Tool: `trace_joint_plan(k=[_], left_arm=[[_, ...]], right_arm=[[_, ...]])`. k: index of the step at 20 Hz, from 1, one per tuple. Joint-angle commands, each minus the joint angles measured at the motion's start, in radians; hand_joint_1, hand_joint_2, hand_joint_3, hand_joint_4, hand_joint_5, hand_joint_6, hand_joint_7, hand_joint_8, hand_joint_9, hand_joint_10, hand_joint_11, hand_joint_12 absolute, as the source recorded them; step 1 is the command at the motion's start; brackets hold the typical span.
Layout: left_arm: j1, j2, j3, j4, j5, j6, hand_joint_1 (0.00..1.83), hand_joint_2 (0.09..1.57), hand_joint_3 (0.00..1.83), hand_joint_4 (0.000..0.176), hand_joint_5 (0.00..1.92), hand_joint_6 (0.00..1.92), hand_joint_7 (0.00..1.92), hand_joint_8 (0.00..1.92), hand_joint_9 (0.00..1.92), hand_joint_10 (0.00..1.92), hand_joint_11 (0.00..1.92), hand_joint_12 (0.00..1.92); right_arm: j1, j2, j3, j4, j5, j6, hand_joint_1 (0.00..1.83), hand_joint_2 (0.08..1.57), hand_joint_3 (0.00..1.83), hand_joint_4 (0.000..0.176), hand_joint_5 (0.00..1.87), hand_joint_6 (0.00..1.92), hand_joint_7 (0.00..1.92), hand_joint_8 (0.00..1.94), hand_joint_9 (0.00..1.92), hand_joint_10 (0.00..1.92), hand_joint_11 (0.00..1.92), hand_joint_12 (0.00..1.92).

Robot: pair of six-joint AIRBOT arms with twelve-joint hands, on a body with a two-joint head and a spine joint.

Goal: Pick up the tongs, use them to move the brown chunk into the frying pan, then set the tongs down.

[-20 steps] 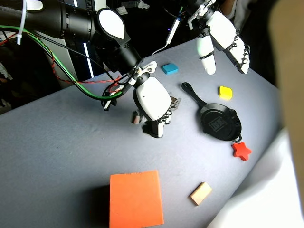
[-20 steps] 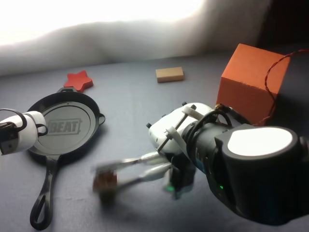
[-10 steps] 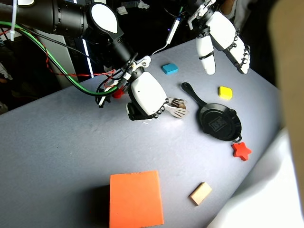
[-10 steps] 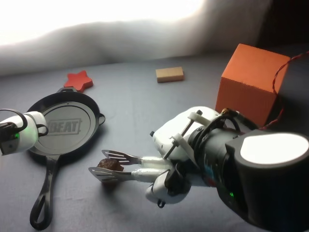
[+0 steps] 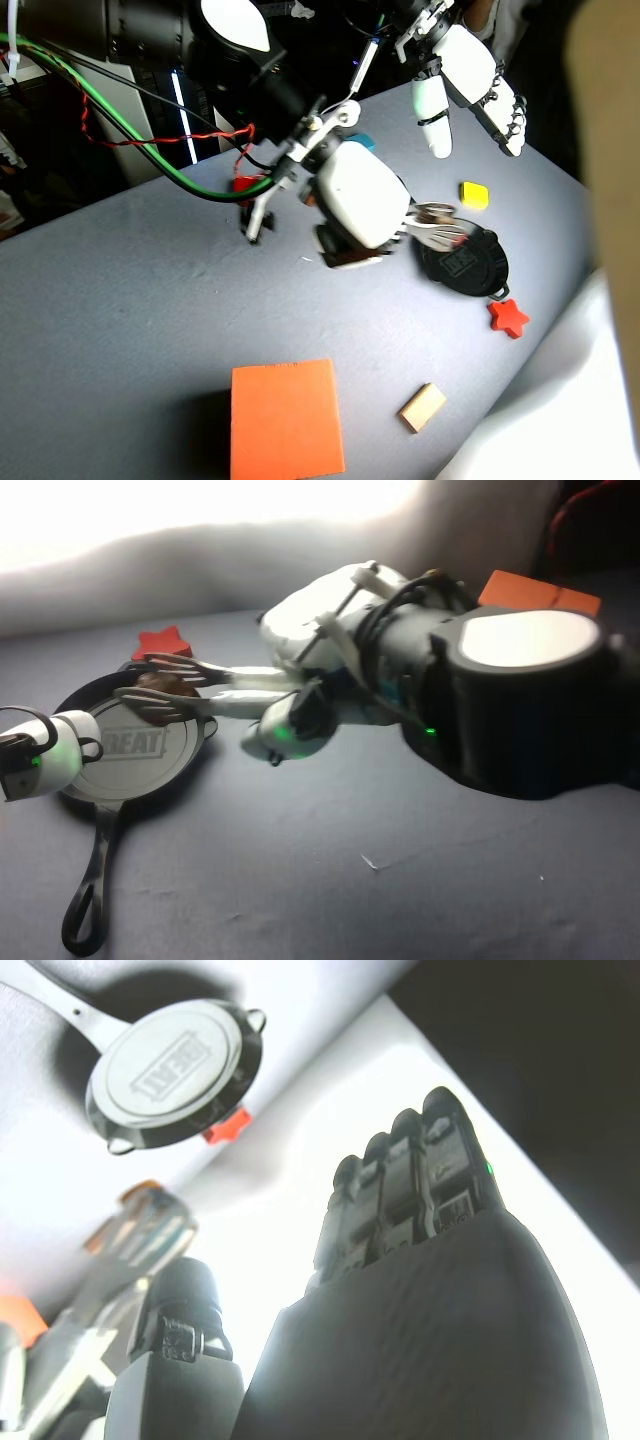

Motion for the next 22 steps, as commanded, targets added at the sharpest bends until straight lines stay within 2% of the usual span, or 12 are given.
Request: trace_joint_plan(k=[1, 6, 8, 9, 11, 14, 15, 16, 17, 18, 21, 22], left_arm=[[-0.005, 0.002, -0.002, 0.095, -0.054, 0.003, 0.00, 1.26, 0.00, 0.000, 0.00, 0.00, 0.03, 0.01, 0.02, 0.01, 0.03, 0.03], [-0.005, -0.001, -0.002, 0.095, -0.054, 0.003, 0.00, 1.27, 0.00, 0.000, 0.01, 0.00, 0.04, 0.00, 0.03, 0.00, 0.00, 0.13], [-0.005, -0.001, -0.002, 0.095, -0.054, 0.003, 0.00, 1.27, 0.00, 0.000, 0.01, 0.00, 0.03, 0.00, 0.03, 0.00, 0.00, 0.11], [-0.005, -0.002, -0.002, 0.095, -0.054, 0.003, 0.00, 1.27, 0.00, 0.000, 0.00, 0.00, 0.02, 0.00, 0.01, 0.00, 0.00, 0.05], [-0.005, -0.002, -0.001, 0.095, -0.054, 0.003, 0.00, 1.27, 0.00, 0.000, 0.00, 0.00, 0.01, 0.00, 0.00, 0.00, 0.00, 0.04], [-0.005, -0.003, -0.001, 0.095, -0.054, 0.003, 0.00, 1.26, 0.00, 0.000, 0.00, 0.00, 0.02, 0.00, 0.01, 0.00, 0.00, 0.10], [-0.005, -0.003, -0.001, 0.095, -0.054, 0.003, 0.00, 1.27, 0.00, 0.000, 0.00, 0.00, 0.01, 0.00, 0.01, 0.00, 0.00, 0.08], [-0.005, -0.004, -0.001, 0.095, -0.054, 0.003, 0.00, 1.27, 0.00, 0.000, 0.00, 0.00, 0.02, 0.00, 0.01, 0.00, 0.00, 0.08], [-0.005, -0.004, -0.001, 0.095, -0.054, 0.003, 0.00, 1.26, 0.00, 0.000, 0.01, 0.00, 0.03, 0.00, 0.03, 0.01, 0.00, 0.12], [-0.005, -0.004, -0.001, 0.095, -0.054, 0.003, 0.00, 1.26, 0.00, 0.000, 0.01, 0.00, 0.04, 0.00, 0.03, 0.01, 0.00, 0.14], [-0.005, -0.004, -0.001, 0.095, -0.054, 0.003, 0.00, 1.26, 0.00, 0.000, 0.00, 0.00, 0.02, 0.00, 0.02, 0.00, 0.00, 0.14], [-0.005, -0.004, -0.001, 0.095, -0.053, 0.003, 0.00, 1.26, 0.00, 0.000, 0.00, 0.00, 0.03, 0.00, 0.02, 0.01, 0.00, 0.13]], right_arm=[[0.001, -0.005, 0.015, -0.068, 0.056, 0.012, 0.71, 1.52, 0.00, 0.176, 1.33, 1.92, 1.57, 1.94, 1.70, 1.92, 1.76, 1.92], [-0.063, -0.065, 0.134, -0.186, 0.194, 0.021, 0.78, 1.49, 0.00, 0.176, 1.32, 1.92, 1.56, 1.94, 1.70, 1.92, 1.75, 1.92], [-0.085, -0.083, 0.169, -0.215, 0.215, 0.023, 0.77, 1.50, 0.00, 0.176, 1.32, 1.92, 1.57, 1.94, 1.70, 1.92, 1.75, 1.92], [-0.095, -0.090, 0.186, -0.225, 0.232, 0.030, 0.72, 1.52, 0.00, 0.176, 1.29, 1.92, 1.56, 1.94, 1.69, 1.92, 1.75, 1.92], [-0.125, -0.105, 0.215, -0.356, 0.241, 0.115, 0.63, 1.53, 0.01, 0.176, 1.25, 1.92, 1.52, 1.94, 1.65, 1.92, 1.71, 1.92], [-0.136, -0.117, 0.237, -0.377, 0.242, 0.120, 0.47, 1.54, 0.01, 0.176, 1.18, 1.85, 1.42, 1.94, 1.57, 1.92, 1.63, 1.92], [-0.136, -0.117, 0.237, -0.377, 0.242, 0.121, 0.43, 1.54, 0.01, 0.160, 1.14, 1.74, 1.38, 1.88, 1.53, 1.92, 1.59, 1.92], [-0.135, -0.117, 0.237, -0.378, 0.242, 0.121, 0.39, 1.55, 0.01, 0.000, 1.00, 1.53, 1.31, 1.69, 1.44, 1.92, 1.49, 1.92], [-0.133, -0.117, 0.237, -0.378, 0.242, 0.121, 0.39, 1.55, 0.00, 0.000, 0.91, 1.38, 1.24, 1.56, 1.35, 1.88, 1.39, 1.92], [-0.132, -0.117, 0.237, -0.378, 0.241, 0.121, 0.38, 1.55, 0.00, 0.000, 0.87, 1.32, 1.21, 1.49, 1.31, 1.84, 1.33, 1.92], [-0.131, -0.113, 0.232, -0.378, 0.240, 0.121, 0.38, 1.48, 0.00, 0.000, 0.75, 1.24, 1.10, 1.41, 1.13, 1.77, 1.11, 1.92], [-0.129, -0.110, 0.228, -0.378, 0.240, 0.121, 0.38, 1.46, 0.00, 0.000, 0.74, 1.14, 1.06, 1.33, 1.07, 1.73, 1.03, 1.92]])
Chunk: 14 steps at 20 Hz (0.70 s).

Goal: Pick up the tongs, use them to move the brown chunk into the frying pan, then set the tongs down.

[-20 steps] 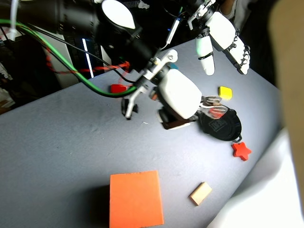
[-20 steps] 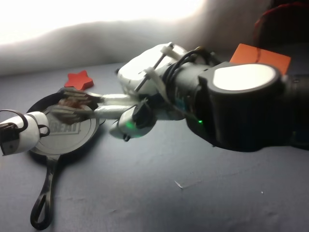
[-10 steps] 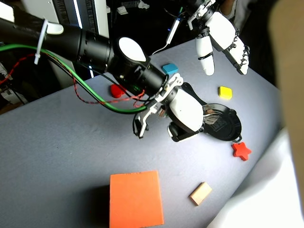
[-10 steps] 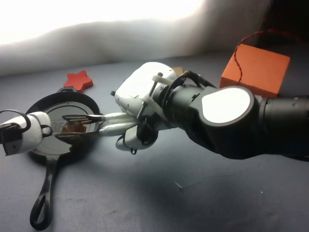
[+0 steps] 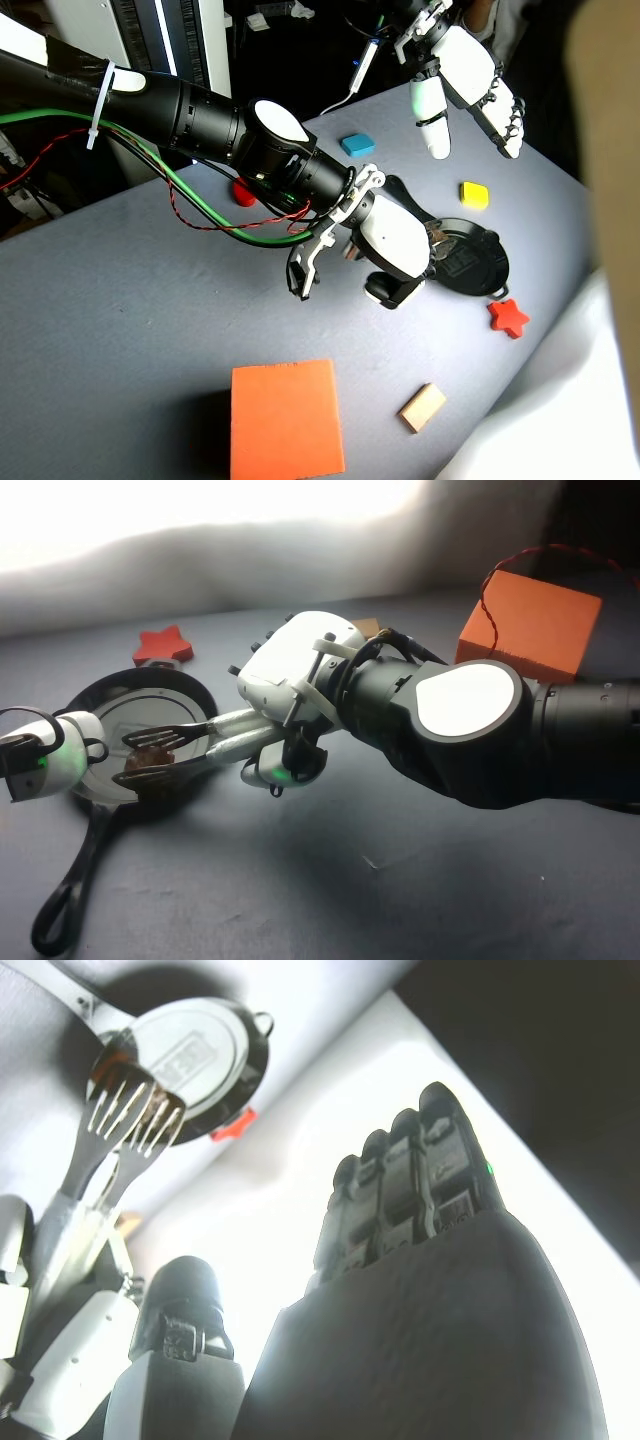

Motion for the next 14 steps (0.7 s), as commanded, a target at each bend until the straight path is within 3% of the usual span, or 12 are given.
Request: trace_joint_plan(k=[1, 4, 7, 11, 14], left_arm=[[-0.005, 0.002, -0.001, 0.091, -0.057, 0.003, 0.00, 1.27, 0.00, 0.000, 0.01, 0.00, 0.04, 0.01, 0.03, 0.01, 0.00, 0.13], [-0.005, 0.002, -0.001, 0.091, -0.057, 0.003, 0.00, 1.27, 0.00, 0.000, 0.00, 0.00, 0.03, 0.00, 0.02, 0.00, 0.00, 0.13], [-0.005, 0.002, -0.001, 0.091, -0.057, 0.003, 0.00, 1.27, 0.00, 0.000, 0.01, 0.00, 0.03, 0.00, 0.02, 0.00, 0.00, 0.15], [-0.006, 0.002, 0.000, 0.091, -0.050, 0.003, 0.00, 1.28, 0.00, 0.000, 0.02, 0.00, 0.04, 0.00, 0.03, 0.00, 0.00, 0.15], [-0.006, 0.002, 0.002, 0.092, -0.040, 0.006, 0.00, 1.28, 0.00, 0.000, 0.02, 0.00, 0.03, 0.00, 0.03, 0.00, 0.00, 0.15]], right_arm=[[0.016, 0.009, -0.008, -0.047, -0.022, 0.003, 0.37, 1.44, 0.00, 0.000, 0.72, 1.09, 0.99, 1.29, 0.99, 1.70, 0.93, 1.92], [0.035, 0.018, -0.015, -0.047, -0.022, 0.003, 0.43, 1.39, 0.00, 0.000, 0.63, 1.09, 0.86, 1.18, 0.83, 1.54, 0.75, 1.92], [0.059, 0.027, -0.017, -0.047, -0.015, 0.003, 0.43, 1.37, 0.00, 0.000, 0.60, 0.99, 0.80, 1.15, 0.73, 1.60, 0.69, 1.92], [0.080, 0.052, -0.040, -0.047, -0.035, -0.001, 0.44, 1.36, 0.00, 0.000, 0.65, 0.90, 0.81, 1.14, 0.72, 1.62, 0.69, 1.92], [0.085, 0.126, -0.133, -0.047, -0.053, -0.041, 0.46, 1.35, 0.00, 0.000, 0.68, 0.89, 0.85, 1.15, 0.78, 1.62, 0.72, 1.92]])
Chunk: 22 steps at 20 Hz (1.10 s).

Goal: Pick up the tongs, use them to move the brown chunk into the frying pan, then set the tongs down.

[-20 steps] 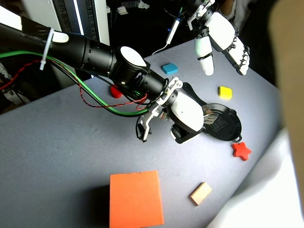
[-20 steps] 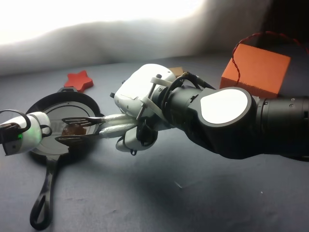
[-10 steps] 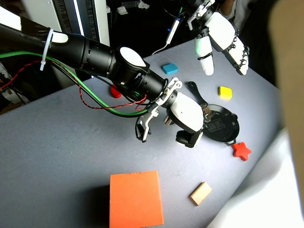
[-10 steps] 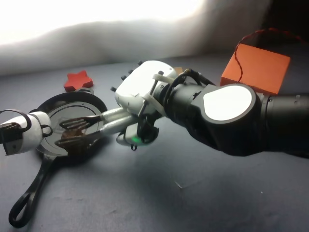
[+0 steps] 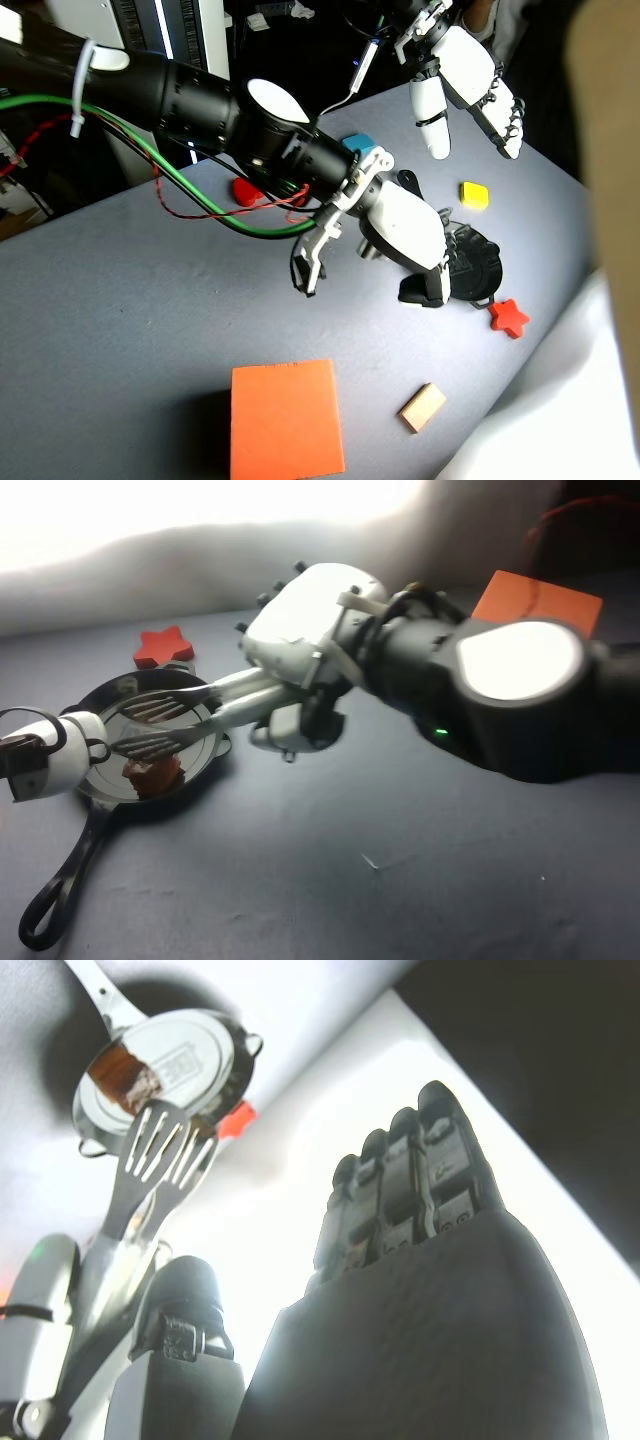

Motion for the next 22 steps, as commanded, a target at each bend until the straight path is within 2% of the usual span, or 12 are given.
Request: trace_joint_plan(k=[1, 4, 6, 7, 8, 13, 14, 16, 18, 20, 22], left_arm=[[-0.006, 0.003, 0.003, 0.090, -0.044, 0.003, 0.00, 1.28, 0.00, 0.000, 0.02, 0.00, 0.04, 0.00, 0.04, 0.00, 0.00, 0.17], [-0.005, 0.003, 0.008, 0.090, 0.002, 0.003, 0.00, 1.28, 0.00, 0.000, 0.01, 0.00, 0.04, 0.00, 0.03, 0.00, 0.00, 0.14], [-0.004, 0.004, 0.025, 0.089, 0.113, -0.001, 0.00, 1.27, 0.00, 0.000, 0.01, 0.00, 0.03, 0.00, 0.02, 0.00, 0.00, 0.11], [-0.004, 0.005, 0.034, 0.089, 0.165, -0.001, 0.00, 1.28, 0.00, 0.000, 0.01, 0.00, 0.03, 0.00, 0.02, 0.00, 0.00, 0.10], [-0.004, 0.006, 0.047, 0.089, 0.229, -0.001, 0.00, 1.28, 0.00, 0.000, 0.00, 0.00, 0.03, 0.00, 0.02, 0.00, 0.00, 0.10], [0.004, 0.006, 0.097, 0.080, 0.506, 0.002, 0.00, 1.27, 0.00, 0.000, 0.03, 0.00, 0.06, 0.00, 0.04, 0.01, 0.00, 0.21], [0.004, 0.005, 0.107, 0.073, 0.556, 0.008, 0.00, 1.27, 0.00, 0.000, 0.02, 0.00, 0.06, 0.00, 0.04, 0.00, 0.00, 0.20], [0.004, 0.005, 0.120, 0.069, 0.616, 0.021, 0.00, 1.28, 0.00, 0.000, 0.02, 0.00, 0.05, 0.00, 0.04, 0.00, 0.00, 0.14], [0.004, 0.005, 0.124, 0.066, 0.637, 0.030, 0.00, 1.29, 0.00, 0.000, 0.02, 0.00, 0.05, 0.00, 0.04, 0.00, 0.00, 0.16], [0.004, 0.004, 0.125, 0.065, 0.656, 0.040, 0.00, 1.28, 0.00, 0.000, 0.02, 0.00, 0.05, 0.00, 0.04, 0.00, 0.00, 0.15], [0.004, 0.004, 0.125, 0.065, 0.661, 0.046, 0.00, 1.28, 0.00, 0.000, 0.02, 0.00, 0.05, 0.00, 0.05, 0.00, 0.00, 0.17]], right_arm=[[0.016, 0.025, -0.024, -0.047, -0.039, -0.013, 0.45, 1.36, 0.00, 0.000, 0.68, 0.90, 0.85, 1.15, 0.79, 1.61, 0.73, 1.92], [-0.005, 0.132, -0.137, -0.071, -0.076, -0.013, 0.49, 1.36, 0.00, 0.000, 0.67, 0.98, 0.83, 1.21, 0.76, 1.62, 0.72, 1.92], [-0.051, 0.205, -0.204, -0.227, -0.095, 0.089, 0.44, 1.39, 0.01, 0.000, 0.63, 1.04, 0.80, 1.27, 0.74, 1.67, 0.71, 1.92], [-0.070, 0.224, -0.224, -0.309, -0.106, 0.139, 0.48, 1.38, 0.00, 0.000, 0.66, 1.02, 0.83, 1.24, 0.77, 1.68, 0.73, 1.92], [-0.093, 0.241, -0.240, -0.383, -0.124, 0.172, 0.51, 1.37, 0.00, 0.000, 0.69, 1.00, 0.85, 1.24, 0.78, 1.69, 0.76, 1.92], [-0.191, 0.238, -0.248, -0.447, -0.333, 0.185, 0.51, 1.38, 0.00, 0.000, 0.67, 0.98, 0.83, 1.23, 0.77, 1.68, 0.75, 1.92], [-0.211, 0.236, -0.248, -0.481, -0.358, 0.212, 0.52, 1.37, 0.00, 0.000, 0.68, 0.94, 0.84, 1.19, 0.78, 1.65, 0.75, 1.92], [-0.247, 0.235, -0.247, -0.538, -0.368, 0.276, 0.43, 1.39, 0.00, 0.000, 0.63, 0.88, 0.77, 1.05, 0.70, 1.46, 0.60, 1.88], [-0.267, 0.224, -0.238, -0.545, -0.384, 0.290, 0.41, 1.38, 0.00, 0.000, 0.61, 0.74, 0.77, 0.89, 0.64, 1.36, 0.51, 1.86], [-0.287, 0.209, -0.225, -0.545, -0.403, 0.289, 0.40, 1.34, 0.00, 0.000, 0.56, 0.57, 0.72, 0.63, 0.55, 1.18, 0.34, 1.77], [-0.303, 0.202, -0.216, -0.557, -0.408, 0.291, 0.31, 1.32, 0.00, 0.000, 0.49, 0.50, 0.67, 0.46, 0.50, 1.00, 0.20, 1.68]])
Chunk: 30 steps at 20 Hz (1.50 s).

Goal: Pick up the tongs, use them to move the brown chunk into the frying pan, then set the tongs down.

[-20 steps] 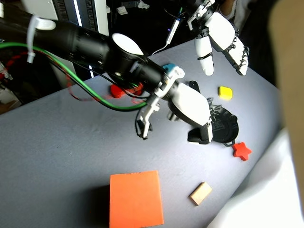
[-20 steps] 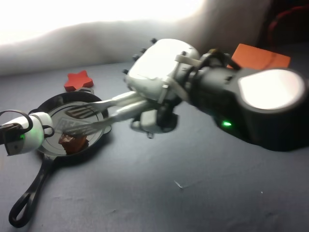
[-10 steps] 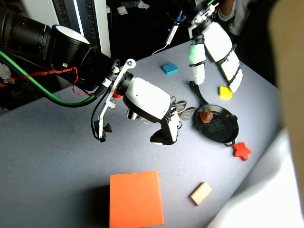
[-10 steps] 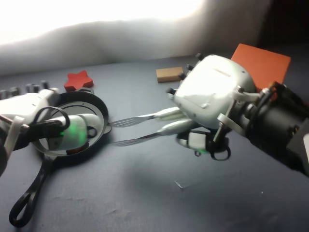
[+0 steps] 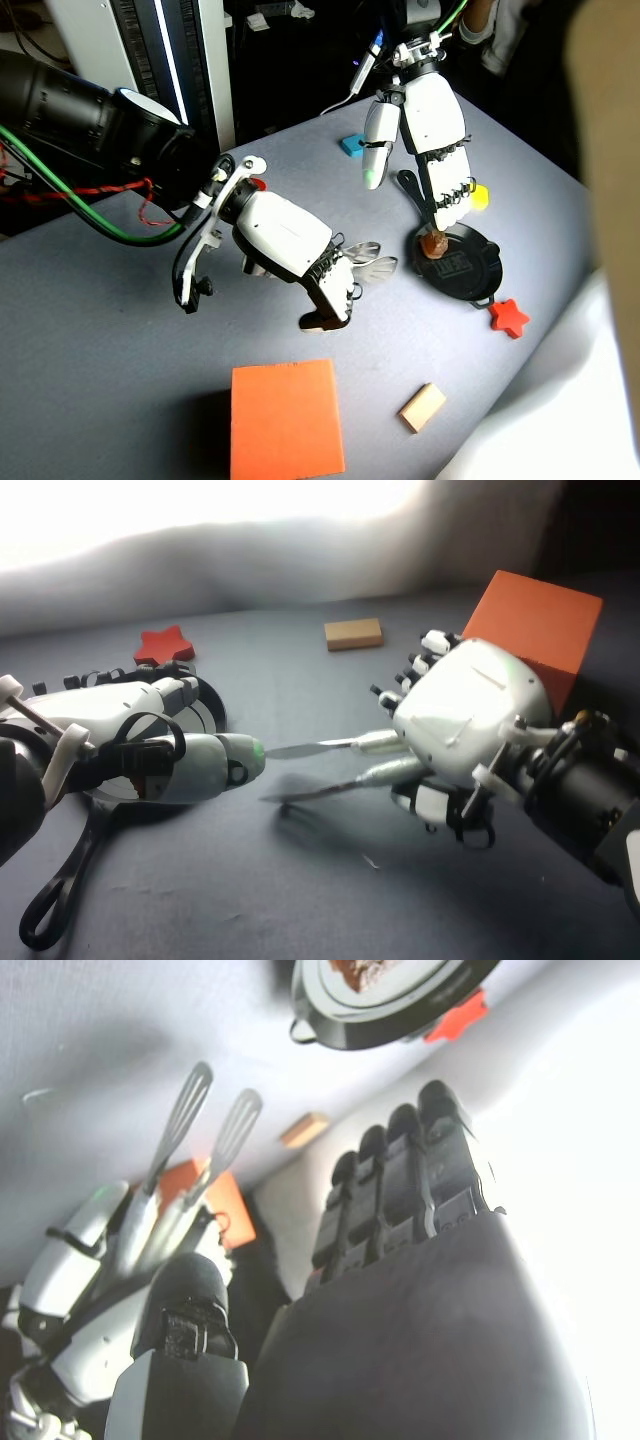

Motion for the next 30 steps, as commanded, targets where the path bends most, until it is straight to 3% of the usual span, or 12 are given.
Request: trace_joint_plan(k=[1, 6, 11, 19, 21, 23, 25, 26, 27, 28, 29, 30], left_arm=[[-0.007, 0.004, 0.001, 0.064, -0.010, 0.004, 0.00, 1.28, 0.00, 0.000, 0.02, 0.00, 0.05, 0.00, 0.04, 0.00, 0.00, 0.18], [-0.008, 0.004, -0.002, 0.065, -0.032, 0.011, 0.00, 1.28, 0.00, 0.000, 0.00, 0.00, 0.04, 0.00, 0.03, 0.00, 0.00, 0.11], [-0.011, 0.004, -0.007, 0.067, -0.057, 0.013, 0.00, 1.28, 0.00, 0.000, 0.02, 0.00, 0.05, 0.00, 0.04, 0.01, 0.00, 0.13], [-0.014, 0.004, -0.010, 0.115, -0.097, 0.033, 0.00, 1.28, 0.00, 0.000, 0.03, 0.01, 0.07, 0.01, 0.06, 0.01, 0.00, 0.22], [-0.015, 0.004, -0.016, 0.132, -0.123, 0.045, 0.05, 1.29, 0.00, 0.000, 0.14, 0.02, 0.19, 0.01, 0.16, 0.02, 0.00, 0.48], [-0.015, 0.004, -0.022, 0.140, -0.146, 0.050, 0.18, 1.28, 0.00, 0.000, 0.36, 0.04, 0.44, 0.03, 0.40, 0.05, 0.00, 0.91], [-0.015, 0.005, -0.026, 0.140, -0.156, 0.051, 0.18, 1.32, 0.01, 0.000, 0.66, 0.11, 0.78, 0.11, 0.73, 0.21, 0.08, 1.46], [-0.014, 0.005, -0.029, 0.140, -0.167, 0.051, 0.15, 1.34, 0.00, 0.000, 0.75, 0.17, 0.86, 0.21, 0.66, 0.71, 0.13, 1.61], [-0.013, 0.006, -0.031, 0.140, -0.177, 0.051, 0.24, 1.33, 0.00, 0.000, 0.87, 0.30, 0.83, 0.73, 0.63, 1.18, 0.27, 1.75], [-0.013, 0.008, -0.036, 0.139, -0.195, 0.048, 0.32, 1.33, 0.00, 0.000, 0.78, 0.86, 0.75, 1.23, 0.58, 1.51, 0.35, 1.89], [-0.015, 0.012, -0.040, 0.137, -0.211, 0.041, 0.67, 1.32, 0.06, 0.109, 0.62, 1.48, 0.68, 1.58, 0.57, 1.79, 0.45, 1.91], [-0.021, 0.017, -0.043, 0.134, -0.229, 0.037, 0.77, 1.31, 0.06, 0.138, 0.60, 1.60, 0.66, 1.79, 0.59, 1.90, 0.49, 1.92]], right_arm=[[0.002, 0.004, 0.003, -0.091, -0.092, 0.005, 0.29, 1.31, 0.00, 0.000, 0.46, 0.45, 0.67, 0.36, 0.50, 0.91, 0.17, 1.63], [-0.039, -0.004, 0.015, -0.118, -0.091, 0.023, 0.14, 1.21, 0.00, 0.000, 0.27, 0.13, 0.43, 0.01, 0.35, 0.27, 0.00, 1.24], [-0.064, -0.002, 0.014, -0.123, -0.094, 0.022, 0.16, 1.04, 0.00, 0.000, 0.00, 0.00, 0.01, 0.00, 0.00, 0.01, 0.00, 0.04], [-0.066, 0.045, -0.041, -0.122, -0.060, 0.012, 0.15, 1.02, 0.00, 0.000, 0.01, 0.01, 0.06, 0.02, 0.04, 0.02, 0.01, 0.00], [-0.055, 0.088, -0.084, -0.122, -0.024, 0.030, 0.11, 1.11, 0.00, 0.000, 0.27, 0.05, 0.36, 0.04, 0.35, 0.08, 0.00, 0.97], [-0.019, 0.156, -0.147, -0.075, 0.039, 0.045, 0.10, 1.17, 0.01, 0.000, 0.51, 0.14, 0.66, 0.10, 0.60, 0.21, 0.00, 1.37], [0.037, 0.227, -0.203, 0.007, 0.125, 0.045, 0.14, 1.25, 0.01, 0.000, 0.80, 0.34, 0.99, 0.19, 0.77, 0.71, 0.19, 1.59], [0.063, 0.258, -0.223, 0.043, 0.173, 0.045, 0.11, 1.28, 0.01, 0.000, 0.89, 0.40, 1.07, 0.22, 0.80, 0.86, 0.26, 1.64], [0.087, 0.283, -0.238, 0.071, 0.213, 0.045, 0.14, 1.31, 0.01, 0.000, 0.99, 0.44, 1.12, 0.36, 0.80, 1.11, 0.36, 1.76], [0.123, 0.327, -0.264, 0.105, 0.289, 0.045, 0.15, 1.33, 0.00, 0.000, 1.05, 0.52, 1.17, 0.51, 0.88, 1.26, 0.50, 1.85], [0.151, 0.359, -0.282, 0.127, 0.360, 0.047, 0.15, 1.34, 0.00, 0.000, 1.03, 0.64, 1.19, 0.71, 0.94, 1.42, 0.60, 1.91], [0.175, 0.393, -0.301, 0.133, 0.427, 0.058, 0.19, 1.36, 0.01, 0.000, 0.98, 0.80, 1.16, 0.91, 0.97, 1.52, 0.68, 1.92]])
